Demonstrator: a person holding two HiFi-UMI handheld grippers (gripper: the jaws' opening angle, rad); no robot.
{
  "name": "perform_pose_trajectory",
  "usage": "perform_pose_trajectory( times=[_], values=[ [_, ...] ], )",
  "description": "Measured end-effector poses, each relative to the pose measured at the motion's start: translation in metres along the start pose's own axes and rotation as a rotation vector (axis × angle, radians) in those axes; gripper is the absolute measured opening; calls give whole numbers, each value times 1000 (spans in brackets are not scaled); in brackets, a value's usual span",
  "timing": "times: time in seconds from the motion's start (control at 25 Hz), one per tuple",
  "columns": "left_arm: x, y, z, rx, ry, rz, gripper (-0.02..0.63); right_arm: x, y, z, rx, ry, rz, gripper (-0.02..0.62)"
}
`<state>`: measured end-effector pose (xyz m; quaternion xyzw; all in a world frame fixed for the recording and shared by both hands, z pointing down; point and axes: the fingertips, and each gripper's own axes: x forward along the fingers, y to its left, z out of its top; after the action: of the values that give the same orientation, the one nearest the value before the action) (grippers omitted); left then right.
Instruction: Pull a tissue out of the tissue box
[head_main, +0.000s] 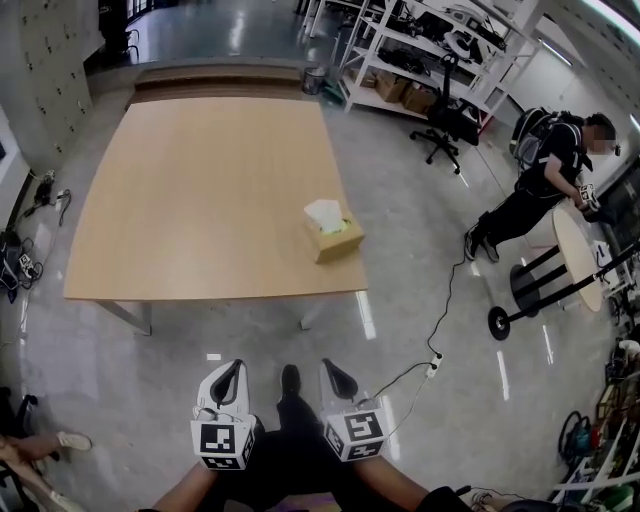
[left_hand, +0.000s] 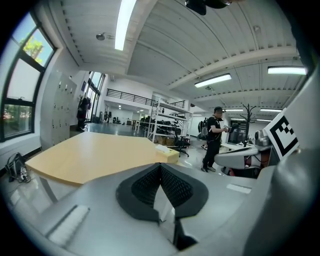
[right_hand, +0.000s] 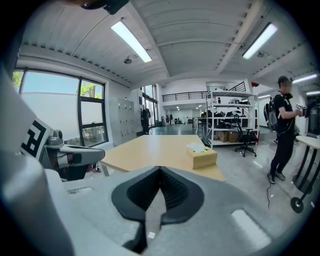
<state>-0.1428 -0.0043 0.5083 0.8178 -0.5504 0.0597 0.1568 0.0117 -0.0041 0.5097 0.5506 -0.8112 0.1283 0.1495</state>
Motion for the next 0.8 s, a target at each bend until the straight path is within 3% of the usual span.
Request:
perform_pose_trajectory(
  times=[0.28,0.8],
  values=[
    [52,6,15,14,30,43,18,54,-34,19,19,-4,58,-9],
    [158,-21,57,82,41,95,18,125,-111,51,13,-9,165,-9]
  ],
)
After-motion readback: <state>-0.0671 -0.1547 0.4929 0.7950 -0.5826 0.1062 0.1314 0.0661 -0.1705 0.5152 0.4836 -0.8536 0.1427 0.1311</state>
